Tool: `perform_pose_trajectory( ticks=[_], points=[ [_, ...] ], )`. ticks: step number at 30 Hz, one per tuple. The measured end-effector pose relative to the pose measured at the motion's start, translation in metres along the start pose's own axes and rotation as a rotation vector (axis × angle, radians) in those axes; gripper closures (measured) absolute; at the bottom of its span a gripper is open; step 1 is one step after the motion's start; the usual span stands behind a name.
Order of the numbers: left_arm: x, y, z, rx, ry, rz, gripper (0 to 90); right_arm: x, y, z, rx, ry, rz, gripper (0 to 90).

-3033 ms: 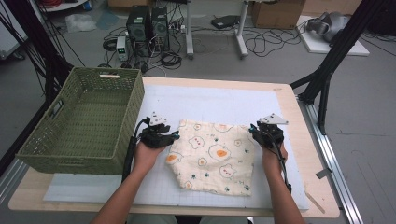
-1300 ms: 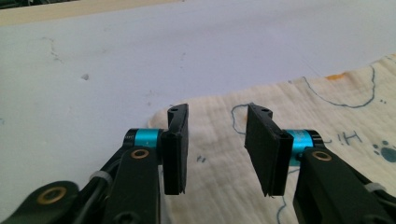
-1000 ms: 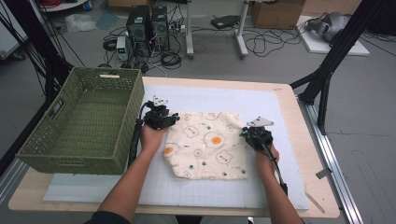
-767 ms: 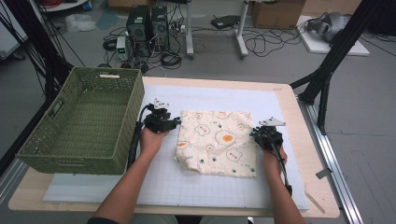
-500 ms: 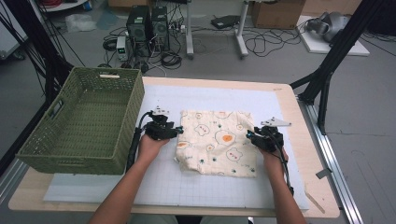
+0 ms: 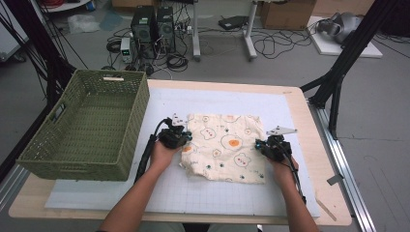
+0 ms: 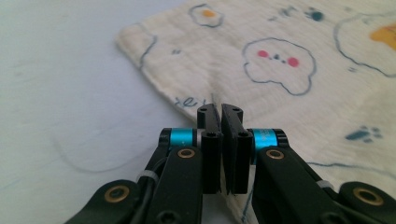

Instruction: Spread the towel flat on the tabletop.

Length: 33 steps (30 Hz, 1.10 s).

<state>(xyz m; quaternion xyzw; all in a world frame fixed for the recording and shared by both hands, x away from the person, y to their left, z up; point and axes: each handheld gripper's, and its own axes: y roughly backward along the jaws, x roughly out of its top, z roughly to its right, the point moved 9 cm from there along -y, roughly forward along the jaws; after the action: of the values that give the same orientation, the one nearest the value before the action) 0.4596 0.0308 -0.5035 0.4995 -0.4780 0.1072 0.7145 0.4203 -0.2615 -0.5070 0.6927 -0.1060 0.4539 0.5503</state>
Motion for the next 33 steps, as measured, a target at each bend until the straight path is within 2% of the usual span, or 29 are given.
perform_pose_trajectory(
  ticks=[1,3,5,7,8,9,10,12,13,14,17,20,23,25,26,27,28,30,33],
  points=[
    [0.001,0.0,-0.008,0.022,0.022,0.007,86.4,0.002,-0.002,0.0,-0.004,-0.017,0.002,88.9],
    [0.003,-0.001,-0.019,0.043,0.074,0.034,86.5,0.008,-0.008,-0.001,-0.017,-0.01,0.006,89.0],
    [0.004,-0.002,-0.026,0.064,0.069,0.025,86.5,0.013,-0.014,-0.005,-0.032,0.012,0.009,89.0],
    [0.009,-0.004,-0.032,0.089,0.07,0.056,86.6,0.019,-0.021,-0.006,-0.062,0.041,0.008,89.0],
    [0.01,-0.005,-0.034,0.097,0.085,0.073,86.5,0.023,-0.024,-0.006,-0.079,0.059,0.009,89.1],
    [0.01,-0.006,-0.036,0.103,0.106,0.069,86.5,0.026,-0.028,-0.003,-0.105,0.071,0.013,89.1],
    [0.009,-0.008,-0.036,0.087,0.114,0.043,86.2,0.029,-0.031,0.0,-0.128,0.073,0.013,89.2],
    [0.01,-0.008,-0.035,0.084,0.113,0.04,79.0,0.032,-0.035,0.007,-0.185,0.067,0.006,89.1],
    [0.01,-0.006,-0.036,0.078,0.13,0.042,68.9,0.033,-0.035,0.011,-0.225,0.069,0.001,89.1],
    [0.011,-0.003,-0.036,0.064,0.144,0.047,63.0,0.032,-0.035,0.014,-0.234,0.056,0.002,88.9],
    [0.01,0.005,-0.036,0.033,0.144,0.049,54.8,0.029,-0.029,0.021,-0.195,-0.024,0.011,81.2],
    [0.009,0.012,-0.03,-0.009,0.133,0.049,51.5,0.029,-0.018,0.018,-0.125,-0.051,0.06,68.7],
    [0.008,0.019,-0.022,-0.034,0.101,0.066,51.0,0.025,-0.006,0.011,-0.069,-0.033,0.085,63.2],
    [0.004,0.024,-0.017,-0.039,0.093,0.071,49.1,0.021,0.002,0.006,-0.042,-0.025,0.072,61.7],
    [0.0,0.026,-0.015,-0.044,0.094,0.054,47.8,0.021,0.007,0.003,-0.024,-0.022,0.09,61.4],
    [-0.003,0.027,-0.011,-0.055,0.092,0.022,46.2,0.019,0.012,0.001,-0.021,-0.014,0.098,61.1],
    [-0.005,0.029,-0.008,-0.065,0.085,0.012,43.4,0.018,0.015,0.0,-0.026,0.002,0.096,61.0],
    [-0.005,0.037,-0.003,-0.068,0.069,0.052,45.5,0.012,0.021,-0.006,-0.007,0.007,0.09,61.0],
    [-0.011,0.046,0.003,-0.078,0.05,0.049,46.7,0.002,0.026,-0.014,0.027,0.025,0.061,61.0]
  ],
)
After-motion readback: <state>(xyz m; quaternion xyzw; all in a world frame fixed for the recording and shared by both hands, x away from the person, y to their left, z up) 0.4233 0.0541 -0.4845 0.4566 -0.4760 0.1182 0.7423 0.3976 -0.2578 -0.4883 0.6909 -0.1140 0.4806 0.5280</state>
